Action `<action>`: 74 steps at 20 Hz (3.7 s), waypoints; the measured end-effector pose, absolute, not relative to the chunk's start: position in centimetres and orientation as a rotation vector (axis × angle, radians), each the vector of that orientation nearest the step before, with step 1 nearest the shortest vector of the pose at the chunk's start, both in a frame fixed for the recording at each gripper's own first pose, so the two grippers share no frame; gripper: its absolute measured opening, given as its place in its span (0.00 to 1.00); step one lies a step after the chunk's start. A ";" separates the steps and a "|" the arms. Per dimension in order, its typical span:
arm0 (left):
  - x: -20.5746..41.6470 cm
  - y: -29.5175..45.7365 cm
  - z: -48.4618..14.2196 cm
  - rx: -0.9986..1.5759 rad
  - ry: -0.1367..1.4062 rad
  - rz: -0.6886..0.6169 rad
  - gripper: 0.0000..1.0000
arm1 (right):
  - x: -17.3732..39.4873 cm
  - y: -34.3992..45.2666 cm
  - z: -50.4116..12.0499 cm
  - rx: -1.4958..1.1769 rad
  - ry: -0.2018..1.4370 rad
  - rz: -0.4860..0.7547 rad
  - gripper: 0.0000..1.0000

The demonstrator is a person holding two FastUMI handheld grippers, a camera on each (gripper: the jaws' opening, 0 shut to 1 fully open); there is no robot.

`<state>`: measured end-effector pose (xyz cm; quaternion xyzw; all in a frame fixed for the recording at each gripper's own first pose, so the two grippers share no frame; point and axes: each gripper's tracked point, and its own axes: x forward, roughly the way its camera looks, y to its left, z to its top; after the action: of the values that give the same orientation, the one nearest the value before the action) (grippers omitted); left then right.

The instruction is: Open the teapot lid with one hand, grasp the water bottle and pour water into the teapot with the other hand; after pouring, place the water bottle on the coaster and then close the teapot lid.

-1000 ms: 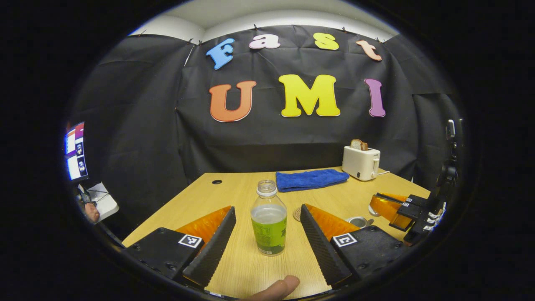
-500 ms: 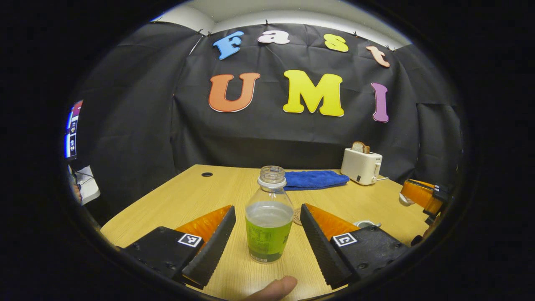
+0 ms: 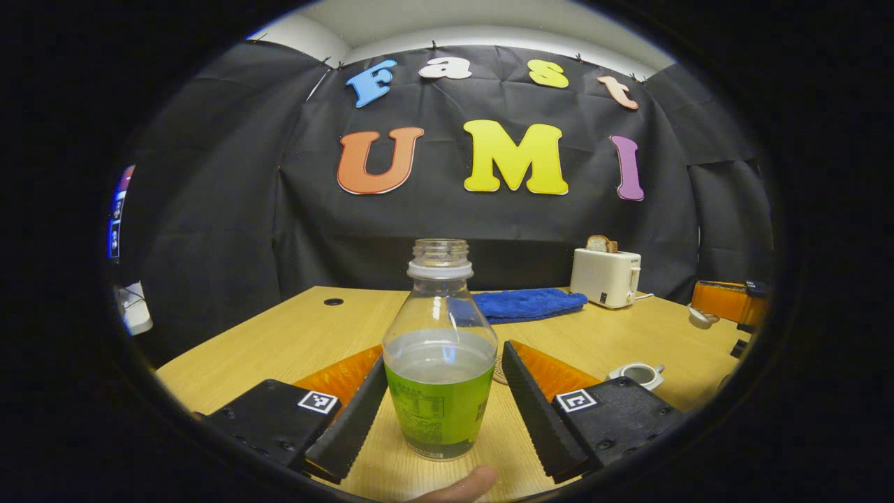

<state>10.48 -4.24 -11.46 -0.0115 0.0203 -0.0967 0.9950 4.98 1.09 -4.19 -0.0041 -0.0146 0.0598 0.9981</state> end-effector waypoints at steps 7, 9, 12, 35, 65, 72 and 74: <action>9.3 -4.3 -10.7 0.072 0.049 -0.160 0.78 | 4.5 -0.5 -2.9 -0.006 -0.049 0.092 0.01; 8.8 -4.2 -10.2 0.173 0.053 -0.131 0.78 | 4.4 -1.1 -2.6 0.004 -0.051 0.085 0.01; 8.7 -4.8 -10.6 0.285 0.096 -0.099 0.77 | 4.5 -1.9 -2.6 0.017 -0.043 0.086 0.01; 7.8 -10.4 -13.0 1.478 0.087 -0.172 0.76 | 4.6 -10.1 -2.8 0.023 -0.007 -0.033 0.01; 8.0 -14.2 -8.6 2.146 0.008 -0.115 0.76 | 4.1 -11.2 -2.0 0.081 -0.003 -0.021 0.01; 7.5 -15.9 -7.0 2.233 -0.052 -0.084 0.76 | 4.0 -11.1 -1.9 0.083 -0.004 -0.013 0.01; 7.5 -15.8 -6.8 2.258 -0.047 -0.076 0.76 | 3.9 -10.9 -1.9 0.084 -0.003 -0.006 0.01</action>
<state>7.50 -15.82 -6.84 0.9037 -0.0188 -0.0306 0.4267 3.94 -10.91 -1.87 0.0422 -0.0017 -0.0029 0.9991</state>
